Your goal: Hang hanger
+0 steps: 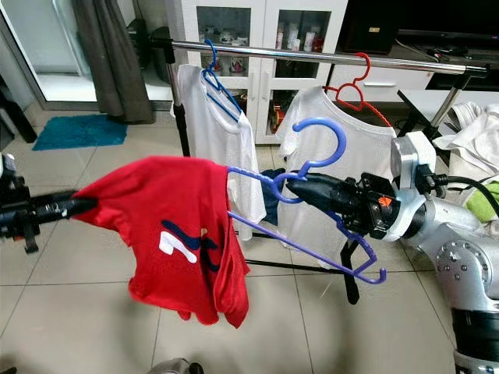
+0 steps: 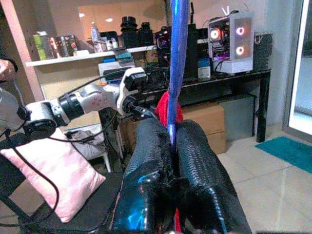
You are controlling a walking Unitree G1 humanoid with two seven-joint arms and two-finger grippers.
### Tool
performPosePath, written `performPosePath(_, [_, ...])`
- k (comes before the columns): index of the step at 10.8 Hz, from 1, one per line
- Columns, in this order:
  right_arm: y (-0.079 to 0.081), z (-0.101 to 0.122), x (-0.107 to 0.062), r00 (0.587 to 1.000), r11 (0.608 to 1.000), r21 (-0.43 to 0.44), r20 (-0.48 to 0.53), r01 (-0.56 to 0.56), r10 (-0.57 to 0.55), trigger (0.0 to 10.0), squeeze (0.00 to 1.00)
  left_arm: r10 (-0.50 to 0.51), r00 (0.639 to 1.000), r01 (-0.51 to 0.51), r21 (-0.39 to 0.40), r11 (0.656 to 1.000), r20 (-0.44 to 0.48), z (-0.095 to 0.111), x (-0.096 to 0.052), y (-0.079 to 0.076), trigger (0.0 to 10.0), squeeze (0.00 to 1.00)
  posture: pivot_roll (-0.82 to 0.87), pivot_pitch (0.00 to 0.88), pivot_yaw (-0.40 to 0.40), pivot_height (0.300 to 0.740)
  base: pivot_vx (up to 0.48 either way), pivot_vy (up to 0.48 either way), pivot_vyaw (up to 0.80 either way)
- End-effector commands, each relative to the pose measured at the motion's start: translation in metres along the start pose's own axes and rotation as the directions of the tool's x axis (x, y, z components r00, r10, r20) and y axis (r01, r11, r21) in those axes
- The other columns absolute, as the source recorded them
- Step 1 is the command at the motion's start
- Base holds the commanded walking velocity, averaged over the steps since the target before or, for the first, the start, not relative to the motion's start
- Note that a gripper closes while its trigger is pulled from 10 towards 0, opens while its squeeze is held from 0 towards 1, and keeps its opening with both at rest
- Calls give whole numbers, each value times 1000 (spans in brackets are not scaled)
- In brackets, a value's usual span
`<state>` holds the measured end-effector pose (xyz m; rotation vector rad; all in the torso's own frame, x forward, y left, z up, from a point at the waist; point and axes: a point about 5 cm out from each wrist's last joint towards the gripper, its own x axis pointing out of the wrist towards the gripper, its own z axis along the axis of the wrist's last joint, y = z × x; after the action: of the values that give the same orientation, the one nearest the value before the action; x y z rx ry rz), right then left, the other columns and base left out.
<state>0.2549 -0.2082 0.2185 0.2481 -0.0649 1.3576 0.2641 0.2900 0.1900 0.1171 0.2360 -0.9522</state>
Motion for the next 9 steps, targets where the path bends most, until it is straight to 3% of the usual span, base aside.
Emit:
performPosePath(1, [-1,5,-2,1000,1000,-21,2,4,-4,10000,0,-1,1000,0,40,999,24,14,-2,2,10000,1000,-20,0,12,740,0,0,0])
performPosePath(4, [-4,5,-1,1000,999,-30,-25,17,-18,10000,0,-21,999,20,56,998,25,27,-7,6,10000,1000,-22,0,10,740,0,0,0])
performPosePath(5, [-10,1,2,995,997,-56,-80,52,-57,10000,0,-45,994,35,103,994,104,55,-1,10,10000,1000,-17,0,4,740,0,0,0])
performPosePath(6, [-13,-3,11,991,995,-81,-119,59,-69,10000,0,-67,981,35,172,985,184,84,20,16,10000,1000,-5,0,-7,740,0,0,0])
performPosePath(7, [-13,-3,15,991,995,-82,-119,49,-58,10000,0,-93,975,52,198,979,204,93,35,16,10000,1000,-3,0,-10,740,0,0,0])
performPosePath(8, [-12,-4,19,991,995,-95,-124,41,-53,10000,0,-181,962,138,204,969,207,98,58,9,10000,1000,-4,0,-7,740,0,0,0])
performPosePath(9, [-11,-4,26,991,994,-109,-125,22,-36,10000,0,-354,924,325,195,925,141,97,91,-6,10000,1000,-11,0,0,740,0,0,0])
